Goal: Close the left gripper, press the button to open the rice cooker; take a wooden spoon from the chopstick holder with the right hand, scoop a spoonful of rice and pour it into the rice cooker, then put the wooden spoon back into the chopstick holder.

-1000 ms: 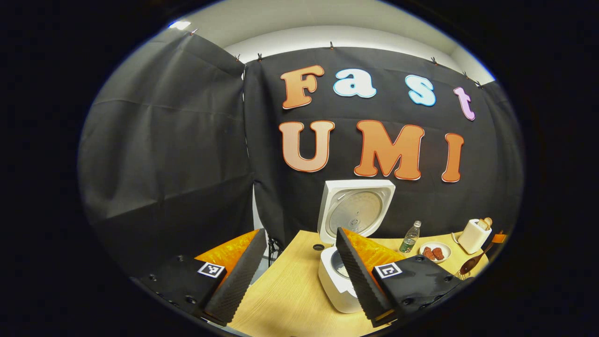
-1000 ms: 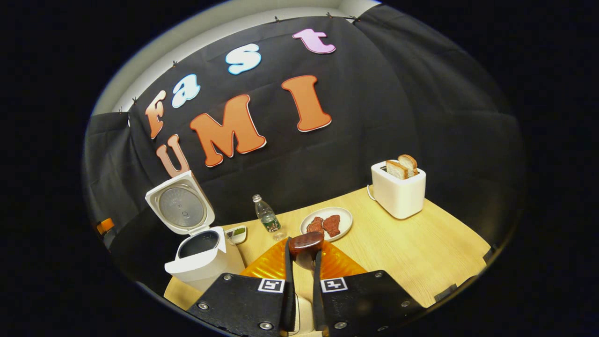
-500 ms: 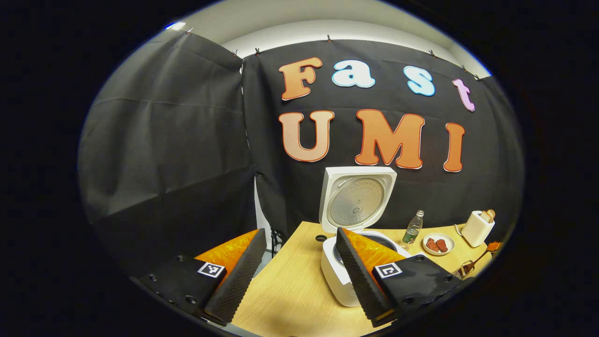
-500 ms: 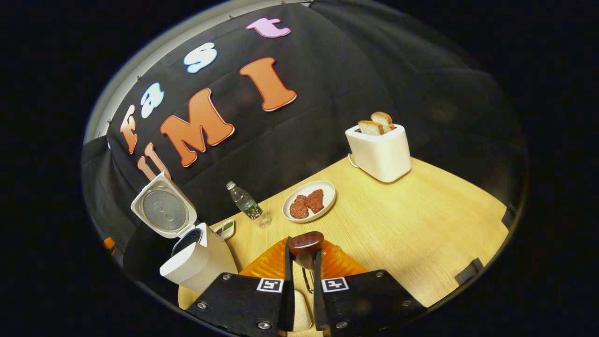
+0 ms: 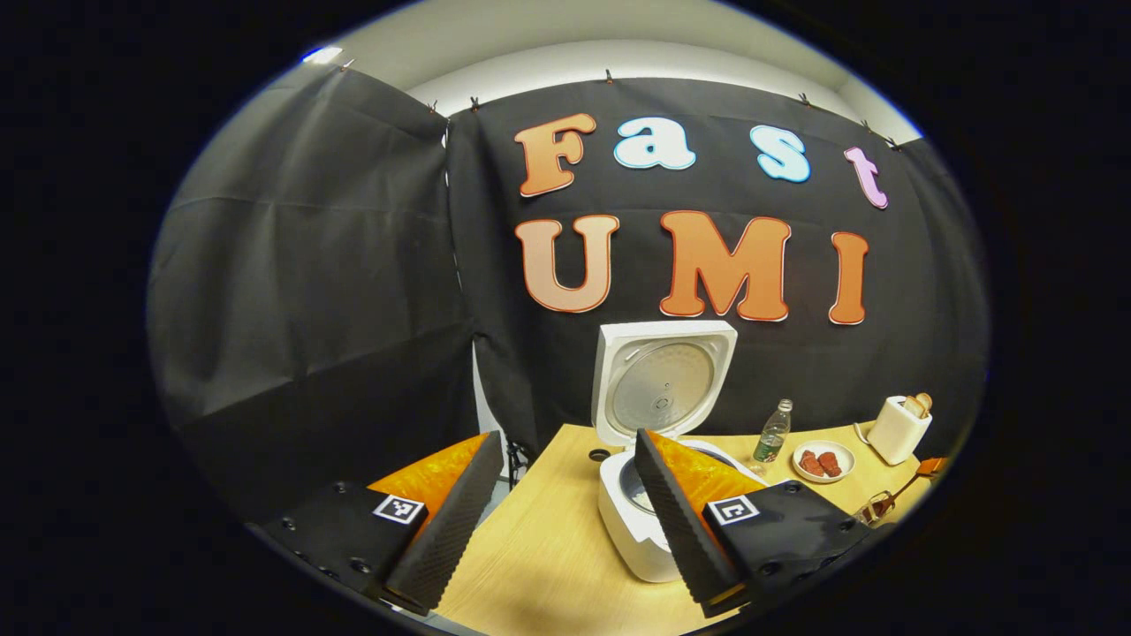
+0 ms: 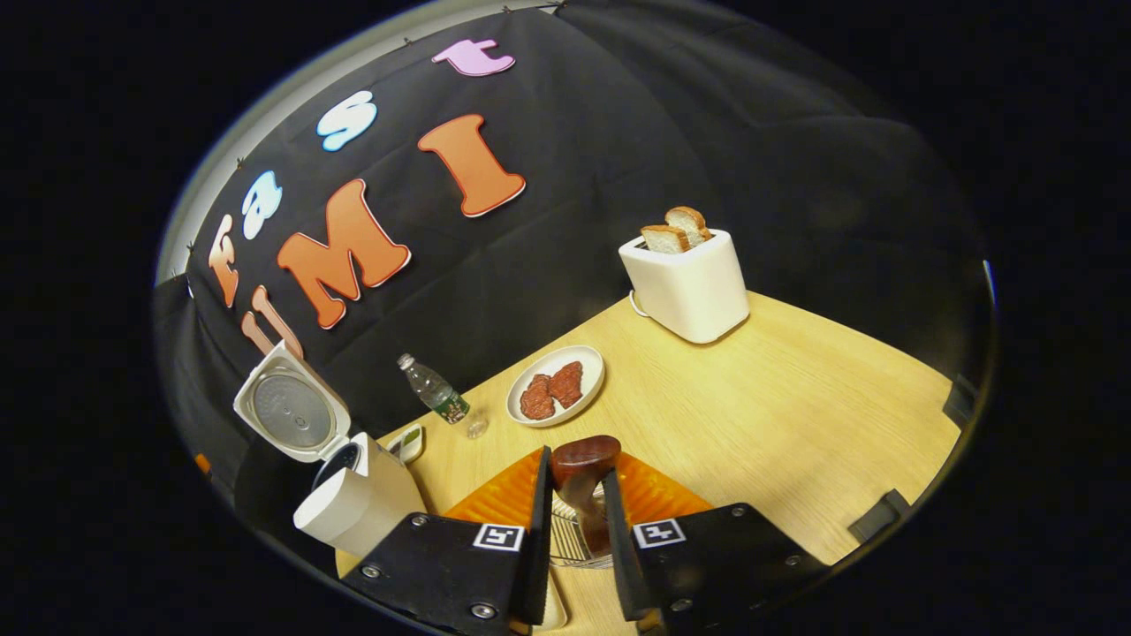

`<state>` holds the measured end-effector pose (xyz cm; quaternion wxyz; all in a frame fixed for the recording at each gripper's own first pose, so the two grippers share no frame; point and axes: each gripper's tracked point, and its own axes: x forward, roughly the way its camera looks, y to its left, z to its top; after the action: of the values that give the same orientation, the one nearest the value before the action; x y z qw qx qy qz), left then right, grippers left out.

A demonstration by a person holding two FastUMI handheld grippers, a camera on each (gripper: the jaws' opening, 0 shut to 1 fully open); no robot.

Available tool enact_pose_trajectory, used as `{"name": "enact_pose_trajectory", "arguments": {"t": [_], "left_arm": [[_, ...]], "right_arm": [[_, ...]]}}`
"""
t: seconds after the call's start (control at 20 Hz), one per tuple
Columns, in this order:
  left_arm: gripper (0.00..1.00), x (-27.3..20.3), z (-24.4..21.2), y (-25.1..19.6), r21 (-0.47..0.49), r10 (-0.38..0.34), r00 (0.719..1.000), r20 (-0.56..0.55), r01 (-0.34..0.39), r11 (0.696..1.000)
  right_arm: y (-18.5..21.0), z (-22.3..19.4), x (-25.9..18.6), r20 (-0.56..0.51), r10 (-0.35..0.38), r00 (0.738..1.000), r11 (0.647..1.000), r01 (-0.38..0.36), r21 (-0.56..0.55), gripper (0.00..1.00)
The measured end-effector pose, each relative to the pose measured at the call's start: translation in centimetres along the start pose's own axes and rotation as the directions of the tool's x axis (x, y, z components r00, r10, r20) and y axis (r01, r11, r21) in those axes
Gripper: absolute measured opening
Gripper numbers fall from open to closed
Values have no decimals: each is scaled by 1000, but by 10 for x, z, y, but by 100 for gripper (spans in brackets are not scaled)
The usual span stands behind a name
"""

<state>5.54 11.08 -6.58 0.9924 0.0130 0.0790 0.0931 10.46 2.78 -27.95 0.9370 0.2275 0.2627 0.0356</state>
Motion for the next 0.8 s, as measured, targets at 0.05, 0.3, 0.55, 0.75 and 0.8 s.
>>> {"name": "enact_pose_trajectory", "arguments": {"t": [0.05, 0.3, 0.55, 0.75, 0.8], "left_arm": [[100, -1, 2, -1, -1, -3, 1000, 1, 3, 1000], [100, 6, 11, -15, 11, -25, 1000, -1, 25, 1000], [100, 27, 35, -39, -8, -53, 998, 23, 53, 999], [100, 56, 67, -69, -41, -106, 993, 44, 108, 993], [100, 64, 79, -77, -42, -121, 991, 58, 124, 991]], "right_arm": [[-2, 0, -1, -6, -12, 1000, 1000, 12, -17, 35], [-9, 13, -16, 29, -79, 996, 989, 82, -119, 95], [2, 54, -45, 130, -109, 985, 960, 139, -242, 95], [21, 70, -61, 150, -80, 985, 959, 117, -259, 95], [24, 72, -64, 155, -72, 985, 959, 111, -261, 95]]}}
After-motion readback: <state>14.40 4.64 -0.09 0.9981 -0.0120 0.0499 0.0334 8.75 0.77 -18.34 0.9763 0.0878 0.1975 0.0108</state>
